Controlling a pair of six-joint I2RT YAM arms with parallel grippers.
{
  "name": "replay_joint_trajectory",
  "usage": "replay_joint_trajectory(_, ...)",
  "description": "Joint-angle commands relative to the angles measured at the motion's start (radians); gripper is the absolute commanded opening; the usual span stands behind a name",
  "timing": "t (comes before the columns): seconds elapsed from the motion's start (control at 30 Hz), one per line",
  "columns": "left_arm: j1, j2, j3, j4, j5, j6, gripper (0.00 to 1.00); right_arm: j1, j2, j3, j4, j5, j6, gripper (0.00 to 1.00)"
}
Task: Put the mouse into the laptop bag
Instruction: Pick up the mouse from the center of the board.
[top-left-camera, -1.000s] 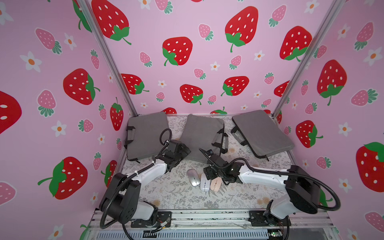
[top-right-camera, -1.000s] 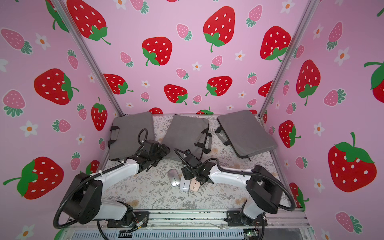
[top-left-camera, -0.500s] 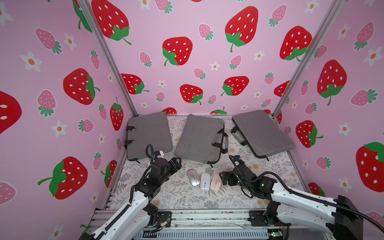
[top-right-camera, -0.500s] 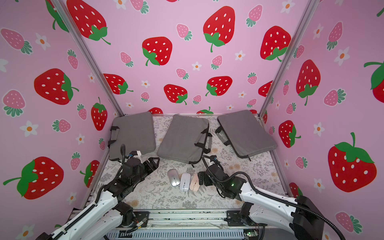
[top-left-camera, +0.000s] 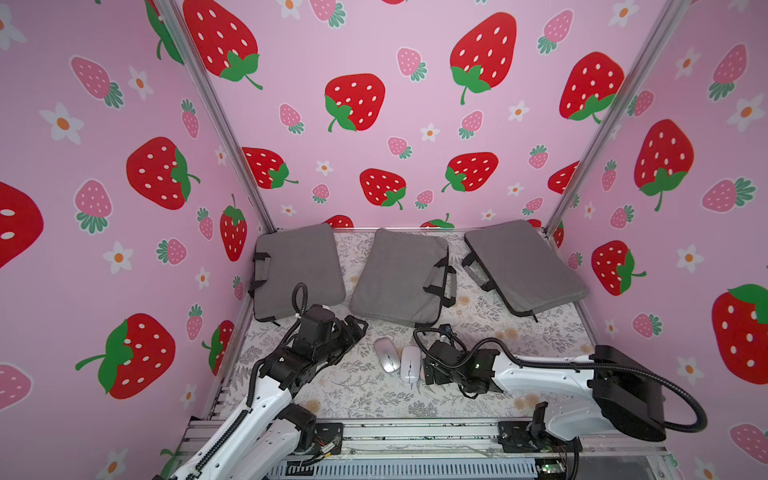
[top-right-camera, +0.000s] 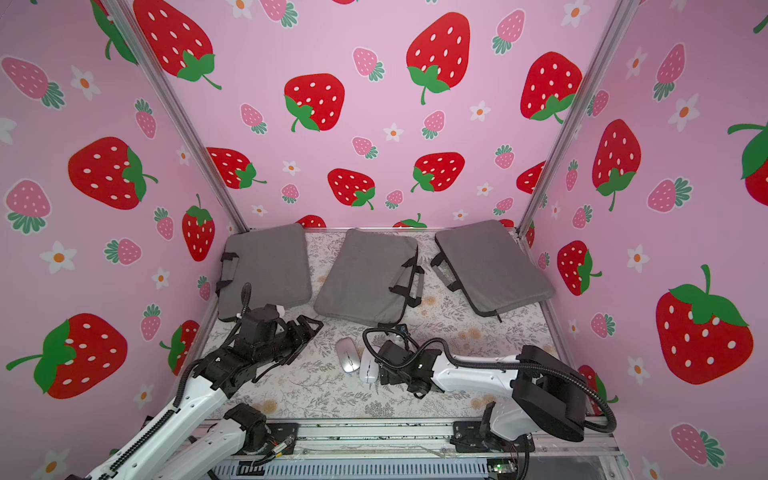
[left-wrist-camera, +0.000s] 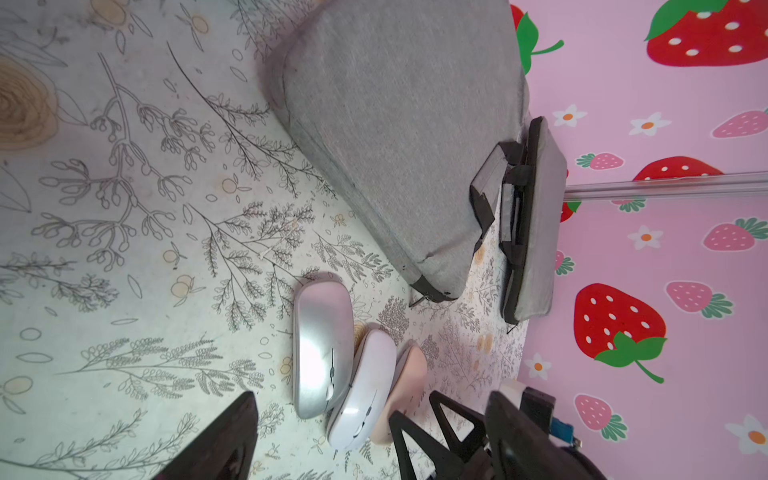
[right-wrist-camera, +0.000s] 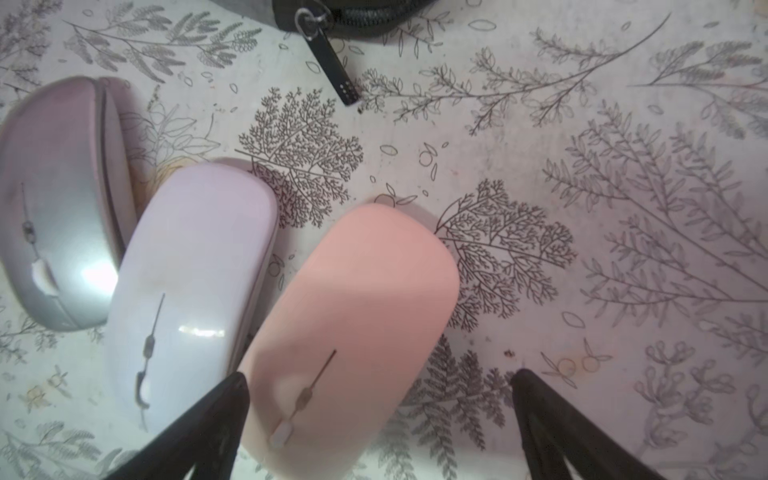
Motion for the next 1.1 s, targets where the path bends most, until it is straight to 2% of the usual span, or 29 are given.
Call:
replay_joint_trajectory(0.0,-0.005,-0.052,0.042,-0.043,0.100,-0.034,0.87,0.001,0.067,0.076,-0.059,0.043,0.015,1.00)
replay_joint_trajectory(0.07,-0.014,-0.096,0.034,-0.012,0.121,-0.068,0.89,-0.009,0.116,0.111,-0.066,0.036,0.010,1.00)
replay_joint_trajectory(0.2,-0.058,-0.201,0.016,-0.015,0.082,-0.145,0.98,-0.029,0.186,0.171,-0.131,0.063,0.026,0.96)
replay_joint_trajectory(0.33,-0.078,-0.279,0.002,-0.057,0.060,-0.172,0.99,-0.035,0.220,0.207,-0.233,0.114,0.065,0.87)
replay_joint_trajectory(0.4,-0.079,-0.305,-0.021,-0.026,0.078,-0.181,0.99,-0.039,0.208,0.197,-0.264,0.129,0.088,0.86)
replay_joint_trajectory(0.53,-0.080,-0.314,-0.048,0.023,0.103,-0.191,0.99,-0.047,0.132,0.127,-0.257,0.143,0.101,0.85)
replay_joint_trajectory(0.73,-0.091,-0.254,-0.026,0.051,0.132,-0.186,0.99,-0.046,0.135,0.116,-0.163,0.042,0.042,0.85)
replay_joint_trajectory(0.9,-0.150,-0.253,-0.009,0.049,0.074,-0.193,0.99,-0.040,0.162,0.111,-0.134,0.020,0.045,0.85)
replay_joint_trajectory(1.07,-0.265,-0.300,-0.025,0.051,-0.098,-0.218,0.99,-0.036,0.193,0.112,-0.113,-0.006,0.055,0.84)
